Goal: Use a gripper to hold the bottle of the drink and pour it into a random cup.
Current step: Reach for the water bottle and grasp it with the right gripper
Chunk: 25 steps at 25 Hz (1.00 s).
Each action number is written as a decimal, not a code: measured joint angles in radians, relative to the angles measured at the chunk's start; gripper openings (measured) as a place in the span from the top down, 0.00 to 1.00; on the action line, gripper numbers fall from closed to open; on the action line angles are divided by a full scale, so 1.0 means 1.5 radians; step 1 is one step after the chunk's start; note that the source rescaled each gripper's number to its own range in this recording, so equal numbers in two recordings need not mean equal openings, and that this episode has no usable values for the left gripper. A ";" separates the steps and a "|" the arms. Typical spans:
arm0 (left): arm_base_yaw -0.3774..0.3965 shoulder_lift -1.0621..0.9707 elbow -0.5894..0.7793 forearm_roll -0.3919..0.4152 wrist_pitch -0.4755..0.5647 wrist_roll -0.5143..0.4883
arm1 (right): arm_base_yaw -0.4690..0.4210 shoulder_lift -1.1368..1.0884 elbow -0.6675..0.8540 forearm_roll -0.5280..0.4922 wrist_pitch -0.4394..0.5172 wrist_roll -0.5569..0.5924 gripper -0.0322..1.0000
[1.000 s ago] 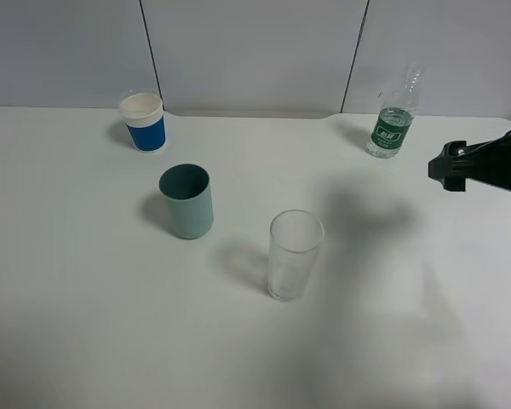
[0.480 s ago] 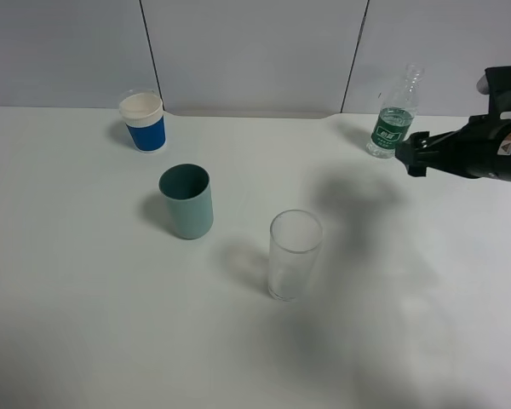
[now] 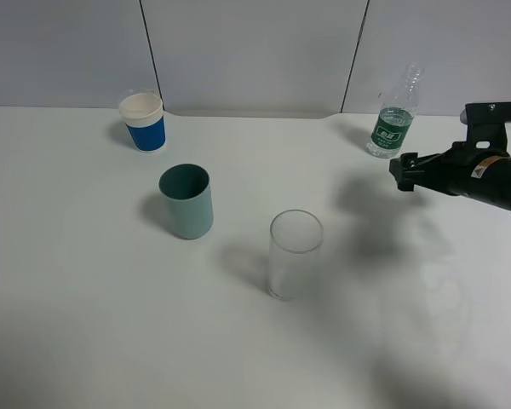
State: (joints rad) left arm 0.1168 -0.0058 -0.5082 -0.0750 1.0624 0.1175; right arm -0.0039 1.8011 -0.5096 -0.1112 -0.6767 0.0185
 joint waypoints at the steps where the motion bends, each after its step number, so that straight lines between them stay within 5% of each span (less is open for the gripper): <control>1: 0.000 0.000 0.000 0.000 0.000 0.000 | -0.003 0.011 0.000 0.000 -0.015 -0.004 0.12; 10: 0.000 0.000 0.000 0.000 0.000 0.000 | -0.008 0.071 -0.034 0.001 -0.142 -0.030 0.12; 25: 0.000 0.000 0.000 0.000 0.000 0.000 | -0.008 0.163 -0.231 -0.022 -0.046 -0.031 0.12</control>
State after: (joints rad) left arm 0.1168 -0.0058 -0.5082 -0.0750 1.0624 0.1175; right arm -0.0165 2.0457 -0.8568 -0.1442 -0.7460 -0.0282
